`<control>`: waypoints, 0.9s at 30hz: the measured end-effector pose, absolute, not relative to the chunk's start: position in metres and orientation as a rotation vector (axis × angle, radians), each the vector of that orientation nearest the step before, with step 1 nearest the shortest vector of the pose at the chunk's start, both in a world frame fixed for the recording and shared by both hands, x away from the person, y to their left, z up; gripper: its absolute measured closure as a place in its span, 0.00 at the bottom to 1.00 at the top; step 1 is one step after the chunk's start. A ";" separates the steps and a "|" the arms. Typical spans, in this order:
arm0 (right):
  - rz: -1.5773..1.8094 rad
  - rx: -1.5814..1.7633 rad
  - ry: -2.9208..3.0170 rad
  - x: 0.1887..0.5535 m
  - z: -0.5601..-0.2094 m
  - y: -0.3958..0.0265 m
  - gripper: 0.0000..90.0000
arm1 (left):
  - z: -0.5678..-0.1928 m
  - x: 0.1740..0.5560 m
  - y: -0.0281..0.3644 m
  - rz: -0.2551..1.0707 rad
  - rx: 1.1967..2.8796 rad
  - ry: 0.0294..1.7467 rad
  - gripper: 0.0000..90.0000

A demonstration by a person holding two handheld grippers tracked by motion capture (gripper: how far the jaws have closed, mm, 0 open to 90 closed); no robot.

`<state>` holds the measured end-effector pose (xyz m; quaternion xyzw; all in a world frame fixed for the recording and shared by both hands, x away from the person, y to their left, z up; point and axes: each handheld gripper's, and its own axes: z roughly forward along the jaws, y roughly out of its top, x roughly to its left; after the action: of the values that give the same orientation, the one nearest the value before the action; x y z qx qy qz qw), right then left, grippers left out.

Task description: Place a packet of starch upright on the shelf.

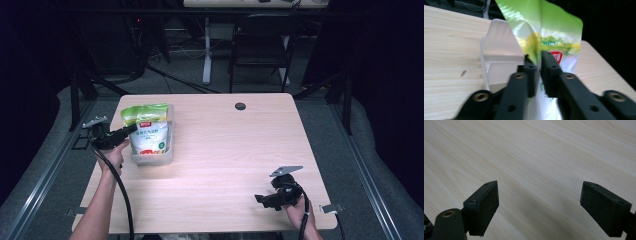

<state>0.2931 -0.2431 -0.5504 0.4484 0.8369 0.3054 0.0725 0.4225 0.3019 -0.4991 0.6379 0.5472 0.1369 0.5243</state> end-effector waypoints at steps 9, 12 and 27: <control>0.918 1.352 2.507 0.293 -0.550 -0.244 0.17 | -0.475 0.404 0.292 0.467 1.668 1.311 0.21; 0.905 1.344 2.511 0.293 -0.550 -0.245 0.17 | -0.469 0.390 0.290 0.486 1.689 1.307 0.17; 0.920 1.352 2.507 0.292 -0.550 -0.245 0.16 | -0.484 0.307 0.290 0.510 1.786 1.351 0.11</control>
<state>0.2921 -0.2446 -0.5503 0.4504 0.8352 0.3066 0.0743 0.3070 0.2895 -0.4837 0.7094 0.5364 0.2025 0.4100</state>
